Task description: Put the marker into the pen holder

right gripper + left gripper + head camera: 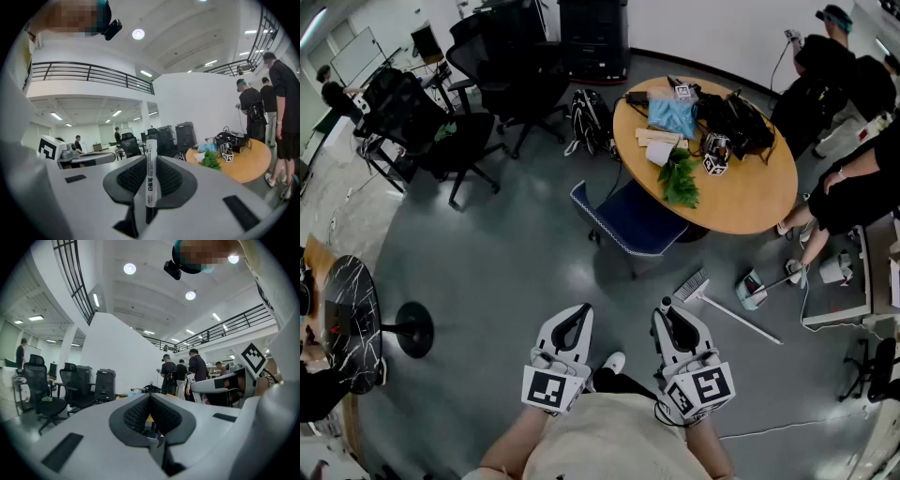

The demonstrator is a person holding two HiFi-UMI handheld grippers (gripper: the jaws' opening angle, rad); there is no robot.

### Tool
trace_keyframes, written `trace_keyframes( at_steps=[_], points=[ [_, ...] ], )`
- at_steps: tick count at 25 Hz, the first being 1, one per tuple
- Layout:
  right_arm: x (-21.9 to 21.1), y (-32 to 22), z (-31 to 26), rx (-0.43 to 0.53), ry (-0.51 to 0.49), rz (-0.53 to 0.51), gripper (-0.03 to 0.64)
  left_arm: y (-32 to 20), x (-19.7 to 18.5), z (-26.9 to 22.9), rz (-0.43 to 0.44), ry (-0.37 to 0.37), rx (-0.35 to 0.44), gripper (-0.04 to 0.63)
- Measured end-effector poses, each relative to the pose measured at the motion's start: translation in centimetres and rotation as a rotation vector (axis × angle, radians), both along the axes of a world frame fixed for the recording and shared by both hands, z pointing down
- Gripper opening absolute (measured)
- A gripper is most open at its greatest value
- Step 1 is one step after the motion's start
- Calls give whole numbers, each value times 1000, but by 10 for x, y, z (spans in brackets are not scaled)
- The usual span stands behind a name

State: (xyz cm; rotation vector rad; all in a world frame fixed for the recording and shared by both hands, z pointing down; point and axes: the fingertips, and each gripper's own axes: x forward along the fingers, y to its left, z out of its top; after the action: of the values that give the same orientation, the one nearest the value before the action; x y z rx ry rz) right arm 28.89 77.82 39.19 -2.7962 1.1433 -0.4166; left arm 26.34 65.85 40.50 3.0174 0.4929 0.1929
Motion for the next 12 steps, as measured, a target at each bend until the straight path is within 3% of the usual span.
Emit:
trace_keyframes(
  at_steps=[5, 12],
  points=[
    [2, -64, 2, -6, -4, -78, 77, -68, -3, -2, -98, 15, -1, 9],
    [-8, -195, -4, -21, -3, -257, 77, -206, -40, 0, -331, 7, -22, 9]
  ],
)
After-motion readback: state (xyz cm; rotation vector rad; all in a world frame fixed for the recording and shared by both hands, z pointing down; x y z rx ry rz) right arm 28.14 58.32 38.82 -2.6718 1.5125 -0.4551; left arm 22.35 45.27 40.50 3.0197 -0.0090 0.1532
